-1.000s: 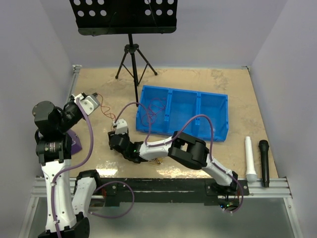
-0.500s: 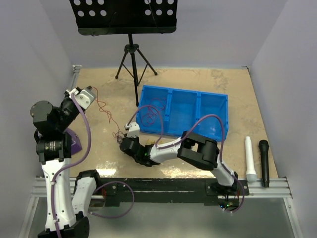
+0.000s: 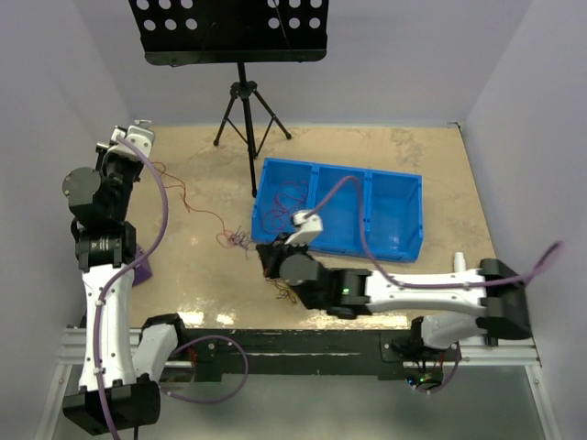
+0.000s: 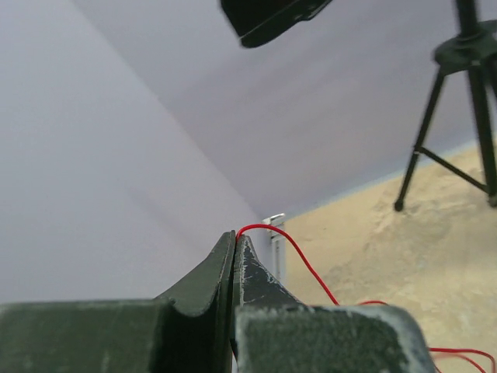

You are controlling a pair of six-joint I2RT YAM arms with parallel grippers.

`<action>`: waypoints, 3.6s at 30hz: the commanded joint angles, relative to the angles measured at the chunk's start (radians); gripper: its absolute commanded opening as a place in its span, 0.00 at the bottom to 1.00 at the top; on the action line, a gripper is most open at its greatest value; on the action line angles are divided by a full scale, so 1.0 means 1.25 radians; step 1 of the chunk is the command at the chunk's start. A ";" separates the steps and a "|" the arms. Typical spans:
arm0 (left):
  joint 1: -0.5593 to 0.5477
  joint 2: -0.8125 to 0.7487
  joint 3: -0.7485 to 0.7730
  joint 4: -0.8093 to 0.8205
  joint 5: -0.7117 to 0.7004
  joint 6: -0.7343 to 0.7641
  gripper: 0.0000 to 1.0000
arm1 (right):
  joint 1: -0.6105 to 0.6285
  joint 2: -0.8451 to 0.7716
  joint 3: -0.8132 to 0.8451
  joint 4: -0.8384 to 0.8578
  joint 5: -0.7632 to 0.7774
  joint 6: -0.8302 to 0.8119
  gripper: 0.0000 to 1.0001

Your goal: Untangle the cables

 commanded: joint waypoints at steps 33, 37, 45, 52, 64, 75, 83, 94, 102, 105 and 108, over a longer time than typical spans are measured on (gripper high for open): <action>0.040 0.218 0.088 0.133 -0.351 -0.003 0.00 | -0.056 -0.690 0.057 -0.950 0.502 0.597 0.00; 0.040 0.144 0.055 0.130 -0.176 -0.072 0.00 | -0.057 -0.653 0.074 -0.950 0.522 0.582 0.00; 0.040 0.072 0.093 0.023 0.138 -0.116 0.00 | -0.063 -0.482 0.080 -0.912 0.545 0.550 0.00; 0.038 0.042 0.151 -0.034 0.302 -0.168 0.00 | -0.157 -0.295 0.111 -0.768 0.544 0.427 0.00; 0.038 0.018 0.196 -0.037 0.441 -0.275 0.00 | -0.498 -0.287 0.053 -0.226 0.240 -0.055 0.00; -0.012 0.068 0.211 0.111 0.542 -0.435 0.00 | -0.632 -0.259 -0.028 -0.257 0.088 -0.008 0.00; -0.250 0.225 0.296 0.079 0.381 -0.381 0.00 | -0.711 -0.230 -0.078 -0.257 0.010 0.035 0.00; -0.414 0.392 0.369 0.023 0.226 -0.258 0.00 | -0.731 -0.188 -0.110 -0.275 -0.013 0.061 0.10; -0.449 0.463 0.411 0.025 0.189 -0.253 0.00 | -0.734 -0.210 -0.149 -0.266 -0.049 0.063 0.51; -0.454 0.474 0.388 0.034 0.167 -0.237 0.00 | -0.735 -0.232 -0.137 -0.264 -0.056 0.051 0.53; -0.460 0.478 0.351 0.037 0.125 -0.204 0.00 | -0.734 -0.264 -0.125 -0.266 -0.067 0.035 0.53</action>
